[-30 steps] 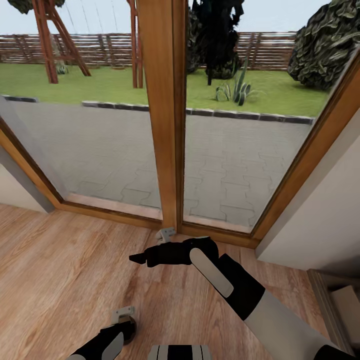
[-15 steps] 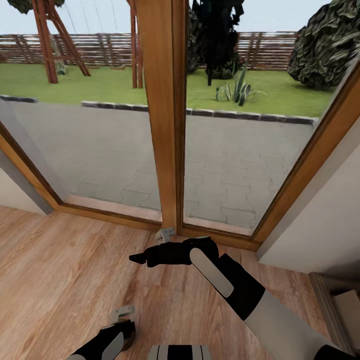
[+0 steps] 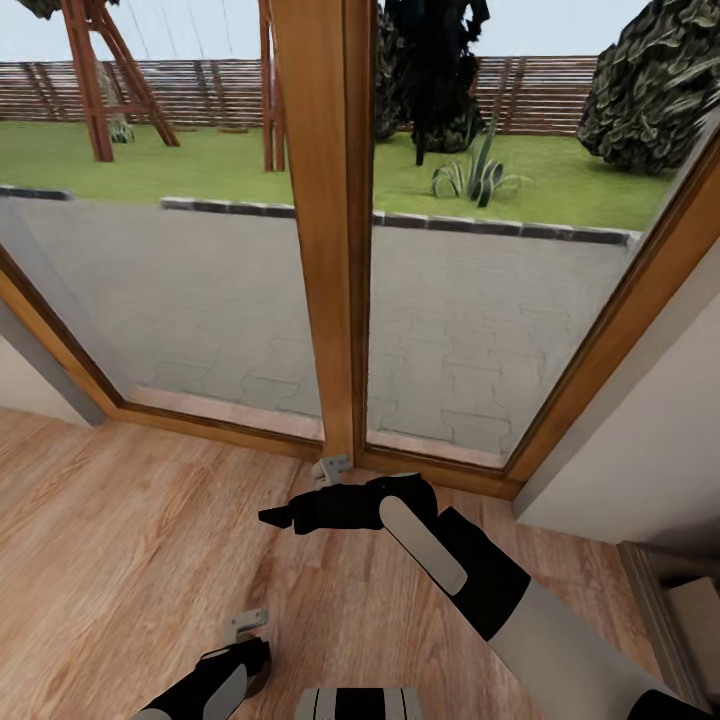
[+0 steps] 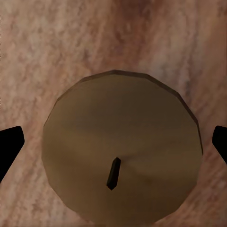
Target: Place each of the two pumpkins and all three candles from the living room inside a cabinet in the living room (use any cabinet), then make sure every cabinet is closed, and position the cauldron so it is next to a table in the living room.
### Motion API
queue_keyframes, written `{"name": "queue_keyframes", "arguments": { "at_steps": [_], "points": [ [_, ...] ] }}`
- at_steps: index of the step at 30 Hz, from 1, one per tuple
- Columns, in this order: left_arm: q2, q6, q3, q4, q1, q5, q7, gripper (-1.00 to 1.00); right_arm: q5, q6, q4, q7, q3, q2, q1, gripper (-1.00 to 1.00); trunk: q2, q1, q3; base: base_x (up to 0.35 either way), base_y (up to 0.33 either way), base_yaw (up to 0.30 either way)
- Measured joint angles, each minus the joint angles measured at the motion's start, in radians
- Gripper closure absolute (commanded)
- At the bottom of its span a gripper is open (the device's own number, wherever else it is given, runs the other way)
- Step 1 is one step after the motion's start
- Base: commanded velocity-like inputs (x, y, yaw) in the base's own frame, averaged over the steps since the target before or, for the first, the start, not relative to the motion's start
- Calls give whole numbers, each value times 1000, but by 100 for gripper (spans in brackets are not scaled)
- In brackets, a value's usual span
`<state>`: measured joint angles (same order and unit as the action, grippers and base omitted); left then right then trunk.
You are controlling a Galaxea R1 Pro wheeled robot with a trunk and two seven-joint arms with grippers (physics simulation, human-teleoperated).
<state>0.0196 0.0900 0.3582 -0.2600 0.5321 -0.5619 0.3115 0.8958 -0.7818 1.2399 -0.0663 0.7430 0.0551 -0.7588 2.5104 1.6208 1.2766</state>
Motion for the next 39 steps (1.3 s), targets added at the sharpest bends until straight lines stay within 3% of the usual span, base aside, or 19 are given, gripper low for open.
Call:
{"name": "queue_keyframes", "arguments": {
  "at_steps": [3, 14, 18, 29, 34, 39],
  "points": [
    [0, -1, 0, 0, 0, 0, 0, -100, 0, 0, 0, 0, 0, 0, 0, -100, 1, 1, 11, 0, 0, 0],
    [1, -2, 0, 0, 0, 0, 0, -100, 0, 0, 1, 0, 0, 0, 0, -100, 1, 1, 12, 0, 0, 0],
    [1, -3, 0, 0, 0, 0, 0, -100, 0, 0, 0, 0, 0, 0, 0, -100, 2, 3, 27, 0, 0, 0],
    [2, -5, 2, 0, 0, 0, 0, -100, 0, 1, 0, 0, 0, 0, 0, -100, 2, 3, 27, 0, 0, 0],
    [2, -12, 1, 0, 0, 6, 2, -100, 0, 1, 0, 0, 0, 0, 0, -100, 3, 5, 46, 0, 0, 0],
    [1, -21, 0, 0, 0, -2, 0, -100, 0, 0, 0, 0, 0, 0, 0, -100, 3, 5, 46, 0, 0, 0]
  ]
}}
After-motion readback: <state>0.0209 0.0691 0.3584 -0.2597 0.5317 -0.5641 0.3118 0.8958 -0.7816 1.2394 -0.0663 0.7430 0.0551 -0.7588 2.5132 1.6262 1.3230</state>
